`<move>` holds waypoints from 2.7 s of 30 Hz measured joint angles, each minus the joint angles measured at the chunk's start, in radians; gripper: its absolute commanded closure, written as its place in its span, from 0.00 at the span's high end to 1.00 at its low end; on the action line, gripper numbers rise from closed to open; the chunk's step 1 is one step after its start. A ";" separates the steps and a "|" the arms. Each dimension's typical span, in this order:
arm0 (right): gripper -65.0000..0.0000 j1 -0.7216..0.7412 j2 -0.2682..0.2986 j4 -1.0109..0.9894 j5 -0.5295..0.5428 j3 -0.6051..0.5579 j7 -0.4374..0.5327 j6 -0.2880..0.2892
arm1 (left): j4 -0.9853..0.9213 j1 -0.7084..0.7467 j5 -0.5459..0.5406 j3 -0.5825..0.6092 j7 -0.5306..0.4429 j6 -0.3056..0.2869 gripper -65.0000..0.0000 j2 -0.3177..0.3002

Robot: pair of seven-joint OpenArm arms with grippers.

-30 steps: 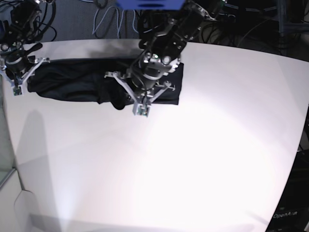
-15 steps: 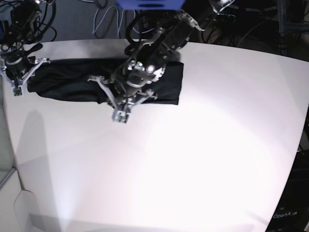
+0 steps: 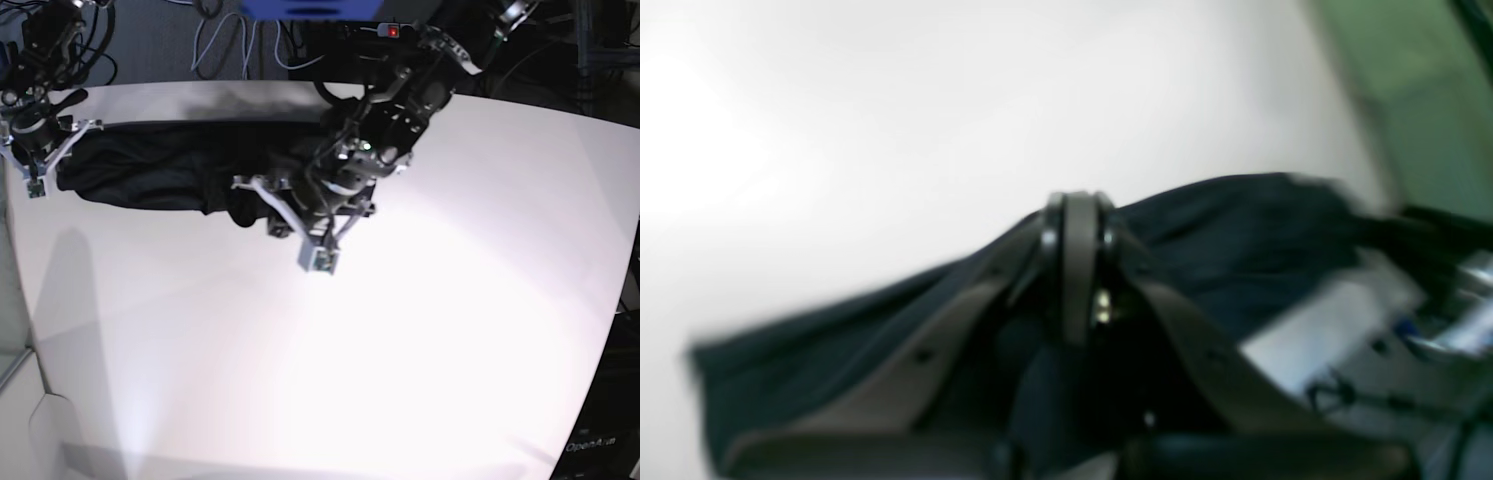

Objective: Fold the T-shirt properly

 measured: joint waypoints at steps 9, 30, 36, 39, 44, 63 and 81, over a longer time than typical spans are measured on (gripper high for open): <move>0.26 0.000 0.000 0.000 0.000 0.000 0.003 0.000 | -0.054 0.032 -0.004 -0.031 0.056 -0.011 0.00 -0.024; 0.26 0.000 0.000 0.000 0.000 0.000 0.000 0.000 | -0.271 -0.076 -0.003 0.171 0.031 -0.013 0.00 0.103; 0.26 0.000 0.000 0.000 0.000 0.000 0.003 0.000 | -0.244 -0.119 -0.011 0.274 -0.091 -0.013 0.00 0.098; 0.26 0.000 0.000 0.000 0.000 0.000 0.003 0.000 | -0.189 -0.124 -0.018 0.307 -0.118 -0.016 0.00 0.085; 0.26 0.000 0.000 0.000 0.000 0.000 0.004 0.000 | -0.122 -0.125 -0.016 0.308 -0.132 -0.017 0.00 0.051; 0.26 0.006 0.000 0.000 0.000 0.000 0.003 0.000 | -0.105 0.078 -0.012 -0.010 -0.138 -0.019 0.00 -0.110; 0.46 0.019 0.003 0.000 0.000 0.004 -0.005 0.000 | -0.280 0.066 -0.012 -0.013 -0.291 -0.054 0.00 -0.097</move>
